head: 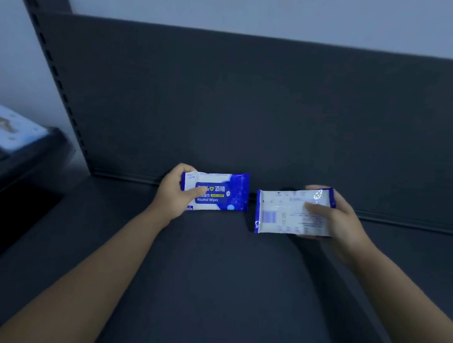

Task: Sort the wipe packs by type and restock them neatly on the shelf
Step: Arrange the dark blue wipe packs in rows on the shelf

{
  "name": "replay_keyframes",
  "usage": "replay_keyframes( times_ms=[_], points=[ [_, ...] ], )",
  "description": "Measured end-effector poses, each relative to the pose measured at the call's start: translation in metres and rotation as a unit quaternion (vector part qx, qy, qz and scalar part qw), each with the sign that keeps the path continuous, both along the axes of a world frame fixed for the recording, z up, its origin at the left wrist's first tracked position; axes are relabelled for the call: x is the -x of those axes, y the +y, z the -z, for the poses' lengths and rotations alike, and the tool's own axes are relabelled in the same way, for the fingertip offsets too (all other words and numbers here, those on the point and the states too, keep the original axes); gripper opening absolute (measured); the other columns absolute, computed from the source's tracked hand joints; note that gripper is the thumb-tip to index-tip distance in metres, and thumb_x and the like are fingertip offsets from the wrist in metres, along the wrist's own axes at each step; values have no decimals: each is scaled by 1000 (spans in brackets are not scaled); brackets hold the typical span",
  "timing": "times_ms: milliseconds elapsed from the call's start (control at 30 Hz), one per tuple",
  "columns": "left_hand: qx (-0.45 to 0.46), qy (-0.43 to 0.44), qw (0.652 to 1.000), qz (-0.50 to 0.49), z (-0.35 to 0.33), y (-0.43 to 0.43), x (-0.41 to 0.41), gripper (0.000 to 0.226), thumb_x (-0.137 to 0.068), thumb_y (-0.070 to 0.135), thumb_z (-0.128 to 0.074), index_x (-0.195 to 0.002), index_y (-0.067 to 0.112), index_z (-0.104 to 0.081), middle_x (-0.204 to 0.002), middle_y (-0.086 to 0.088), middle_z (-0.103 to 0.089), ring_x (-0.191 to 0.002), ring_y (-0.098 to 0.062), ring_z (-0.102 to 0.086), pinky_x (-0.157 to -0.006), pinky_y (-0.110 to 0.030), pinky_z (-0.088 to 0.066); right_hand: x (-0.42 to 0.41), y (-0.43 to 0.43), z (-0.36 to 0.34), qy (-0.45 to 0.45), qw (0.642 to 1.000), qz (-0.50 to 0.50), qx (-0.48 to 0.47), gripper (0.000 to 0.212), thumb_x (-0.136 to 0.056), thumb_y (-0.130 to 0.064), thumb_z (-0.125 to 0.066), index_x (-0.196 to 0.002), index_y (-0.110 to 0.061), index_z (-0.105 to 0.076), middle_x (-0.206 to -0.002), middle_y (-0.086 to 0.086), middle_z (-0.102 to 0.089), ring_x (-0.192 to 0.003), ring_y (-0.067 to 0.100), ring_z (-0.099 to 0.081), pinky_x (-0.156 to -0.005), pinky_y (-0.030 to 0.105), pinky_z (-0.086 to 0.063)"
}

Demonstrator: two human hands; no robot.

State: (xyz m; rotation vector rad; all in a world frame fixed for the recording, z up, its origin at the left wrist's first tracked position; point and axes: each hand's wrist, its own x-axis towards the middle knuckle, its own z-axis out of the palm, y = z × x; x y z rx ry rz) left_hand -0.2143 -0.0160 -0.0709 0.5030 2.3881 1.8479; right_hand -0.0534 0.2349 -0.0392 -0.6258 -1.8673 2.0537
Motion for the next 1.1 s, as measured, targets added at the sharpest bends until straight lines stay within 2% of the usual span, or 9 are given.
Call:
replay_keyframes(
  times_ms=[133, 267, 333, 467, 533, 667, 767, 933, 1100],
  points=[
    [19, 54, 998, 10, 7, 13, 6, 24, -81, 11, -74, -95, 16, -56, -91, 3, -66, -77, -9, -63, -64, -23, -52, -4, -8, -5, 3, 999, -42, -20, 25, -88, 1, -56, -103, -18, -63, -93, 4, -68, -80, 24, -66, -59, 36, -55],
    [56, 161, 985, 21, 9, 25, 15, 24, -80, 15, -74, -96, 18, -57, -95, 7, -60, -80, -1, -56, -67, -14, -44, 10, -36, 8, 0, 997, -51, -52, 24, -84, 5, -60, -99, -14, -63, -94, 6, -68, -84, 23, -64, -73, 39, -52],
    [73, 195, 978, 14, 8, 28, 19, 26, -80, 16, -75, -97, 15, -55, -97, 5, -57, -82, -3, -53, -69, -16, -42, 17, -50, 15, 6, 997, -51, -50, 24, -84, 6, -62, -98, -13, -63, -93, 4, -69, -84, 21, -65, -74, 38, -53],
    [65, 210, 976, -5, 10, 25, 26, 34, -82, 13, -72, -108, 12, -51, -102, 4, -54, -87, -11, -53, -75, -21, -42, 26, -67, 23, 3, 999, -27, -28, 25, -83, 5, -63, -98, -14, -63, -93, 3, -71, -82, 18, -68, -68, 33, -54],
    [50, 193, 980, 7, 13, 22, 28, 26, -87, 12, -67, -108, 13, -51, -99, 6, -58, -86, -12, -55, -73, -21, -44, 29, -70, 26, 2, 1000, -13, -18, 26, -83, 4, -64, -102, -13, -64, -96, 4, -72, -84, 19, -69, -67, 33, -55],
    [46, 94, 993, 50, 20, 17, 29, 10, -89, 8, -63, -98, 10, -58, -91, 2, -68, -81, -14, -64, -72, -25, -52, 31, -77, 35, -9, 1000, 0, -19, 30, -80, 0, -71, -106, -12, -63, -100, 8, -72, -86, 21, -70, -71, 33, -55],
    [49, 66, 994, 73, 25, 15, 28, 17, -89, 3, -61, -104, 11, -61, -97, 0, -69, -89, -19, -67, -79, -30, -55, 29, -78, 41, -14, 999, 5, -37, 38, -75, 2, -76, -107, -12, -61, -103, 8, -72, -86, 20, -70, -73, 32, -56],
    [-18, -6, 993, 115, 18, 16, 20, 27, -84, 5, -68, -102, 23, -59, -99, 12, -70, -91, -5, -67, -79, -22, -54, 26, -78, 45, 22, 998, 15, -62, 43, -74, 2, -77, -110, -14, -59, -101, 3, -72, -87, 17, -70, -70, 28, -57],
    [-44, -85, 986, 135, 8, 22, 19, 22, -86, 7, -69, -104, 15, -60, -101, 2, -71, -87, -11, -68, -70, -24, -57, 24, -77, 49, 63, 996, 23, -53, 50, -77, 10, -71, -117, -15, -56, -102, 0, -72, -89, 17, -70, -69, 30, -57]
  ],
)
